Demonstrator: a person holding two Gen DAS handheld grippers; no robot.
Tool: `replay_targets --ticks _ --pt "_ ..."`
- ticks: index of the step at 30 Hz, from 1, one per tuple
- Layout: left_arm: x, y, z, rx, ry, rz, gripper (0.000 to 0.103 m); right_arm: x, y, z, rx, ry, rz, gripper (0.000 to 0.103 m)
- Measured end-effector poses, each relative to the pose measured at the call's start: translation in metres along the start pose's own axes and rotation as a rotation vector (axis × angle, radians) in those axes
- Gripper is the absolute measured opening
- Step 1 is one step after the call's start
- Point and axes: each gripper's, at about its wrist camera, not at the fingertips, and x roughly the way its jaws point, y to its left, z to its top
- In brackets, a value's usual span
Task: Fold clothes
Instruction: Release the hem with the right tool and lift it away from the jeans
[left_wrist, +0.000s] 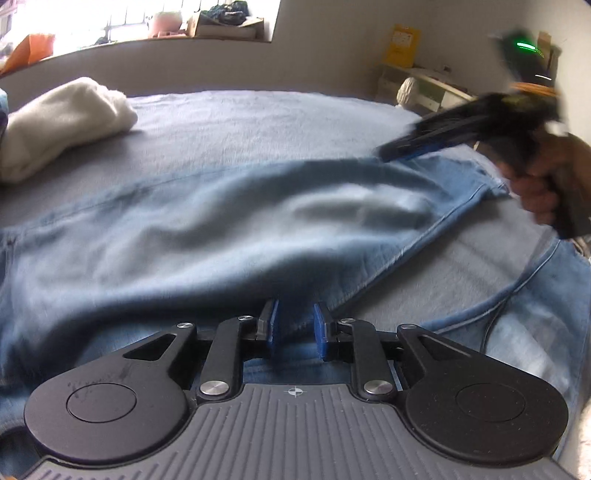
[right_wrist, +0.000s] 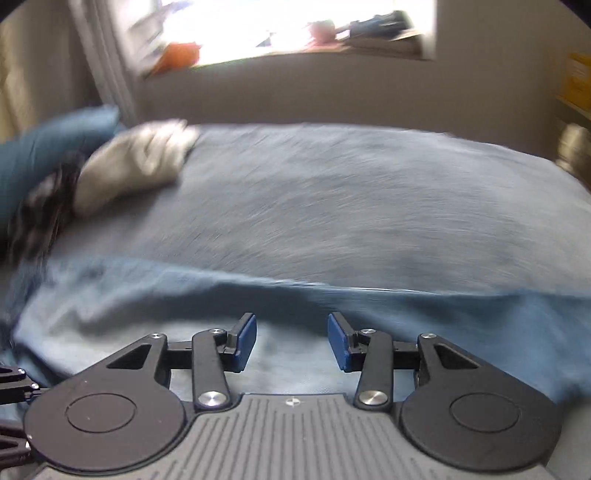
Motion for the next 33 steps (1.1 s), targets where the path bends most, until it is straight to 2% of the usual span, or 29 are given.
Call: replay_targets --ticks 1,3,5,7,10,13,17,18,20,22,26,28,32,33 --pt "-0.001 -0.001 -0.002 0.008 -0.003 0.000 0.024 0.019 0.005 0.002 -0.010 0.040 -0.009 0.043" --pt "-0.001 -0.003 -0.004 0.022 -0.003 0.002 0.026 0.056 -0.003 0.011 0.023 0.101 -0.088 0.039" --pt "-0.004 -0.002 -0.006 0.025 -0.005 -0.004 0.027 0.076 -0.020 0.020 0.121 0.097 -0.140 0.039" --pt "-0.009 0.002 -0.008 0.006 -0.010 -0.022 0.028 0.080 -0.038 0.030 0.239 0.049 -0.130 0.038" --pt "-0.018 0.009 -0.010 -0.020 -0.016 -0.061 0.033 0.064 -0.042 0.043 0.281 0.001 -0.186 0.039" --pt "-0.019 0.014 -0.013 -0.048 -0.013 -0.089 0.036 0.040 -0.021 0.046 0.237 -0.002 -0.034 0.039" --pt "-0.013 0.018 -0.015 -0.079 -0.005 -0.101 0.036 0.048 0.039 0.038 0.056 0.122 0.170 0.039" --pt "-0.012 0.017 -0.014 -0.084 -0.007 -0.102 0.036 0.055 0.055 0.036 0.008 0.153 0.176 0.039" --pt "-0.014 0.016 -0.014 -0.086 -0.007 -0.113 0.037 0.080 0.074 0.033 -0.044 0.203 0.116 0.039" --pt "-0.020 0.015 -0.015 -0.080 -0.010 -0.126 0.037 0.101 0.073 0.034 0.006 0.174 0.049 0.038" --pt "-0.040 0.017 -0.018 -0.077 -0.037 -0.156 0.037 0.094 0.069 0.051 0.120 0.092 -0.059 0.039" --pt "-0.052 0.021 -0.018 -0.079 -0.075 -0.158 0.037 0.083 0.078 0.055 0.086 0.085 -0.034 0.039" --pt "-0.068 0.034 -0.012 -0.083 -0.164 -0.093 0.038 0.048 0.109 0.052 0.022 0.113 0.187 0.039" --pt "-0.066 0.038 -0.010 -0.097 -0.153 -0.072 0.039 0.044 0.122 0.049 -0.018 0.128 0.227 0.039"
